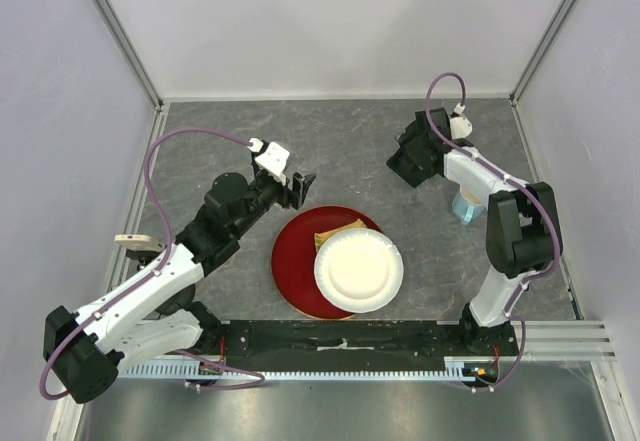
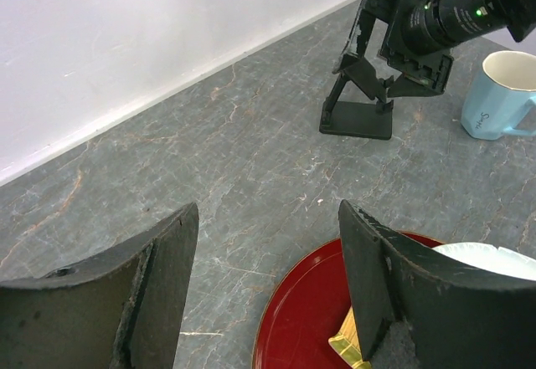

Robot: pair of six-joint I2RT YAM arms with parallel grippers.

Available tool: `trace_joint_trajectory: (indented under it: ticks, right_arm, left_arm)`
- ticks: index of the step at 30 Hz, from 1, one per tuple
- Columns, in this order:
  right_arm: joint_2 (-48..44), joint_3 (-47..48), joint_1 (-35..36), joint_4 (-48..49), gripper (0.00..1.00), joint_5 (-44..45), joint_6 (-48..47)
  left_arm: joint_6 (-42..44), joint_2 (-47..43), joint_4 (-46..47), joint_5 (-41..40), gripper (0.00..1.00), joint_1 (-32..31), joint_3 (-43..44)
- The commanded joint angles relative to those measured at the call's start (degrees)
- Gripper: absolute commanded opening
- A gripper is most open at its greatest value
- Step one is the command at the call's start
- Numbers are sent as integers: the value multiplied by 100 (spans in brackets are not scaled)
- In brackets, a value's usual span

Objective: Place the phone on the phone stand

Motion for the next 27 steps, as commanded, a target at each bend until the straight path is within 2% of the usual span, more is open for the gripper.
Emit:
trace_joint_trajectory:
  ticks: [1,7,10,12,17,22,27]
  right_arm:
    - [-601,-628,-38,942,98,111,-87]
    - [-479,-744,-205,1022,98,-91,151]
    - [-391,-682,-257,1197,98,-274,-129]
    - [-329,-682,-258,1609,98,-703,-585]
    - [-188,-805,-240,2531,95,-1584,-815]
    - [48,-489,-47,2411,93,-1620,-1061]
    - [452,-217,94,2551,93,-2164,-1053]
  left_arm:
    - [200,-20,118,-30,73,-38,214]
    - [244,-2,118,-83,73,-38,205]
    - [235,-2,109,-65,74,-38,205]
    - [261,6,109,-118,73,-38,205]
    - [244,42,92,-65,73,-29,214]
    - [270,59,92,-109,73,-29,214]
    - [261,86,83,-100,73,-29,222]
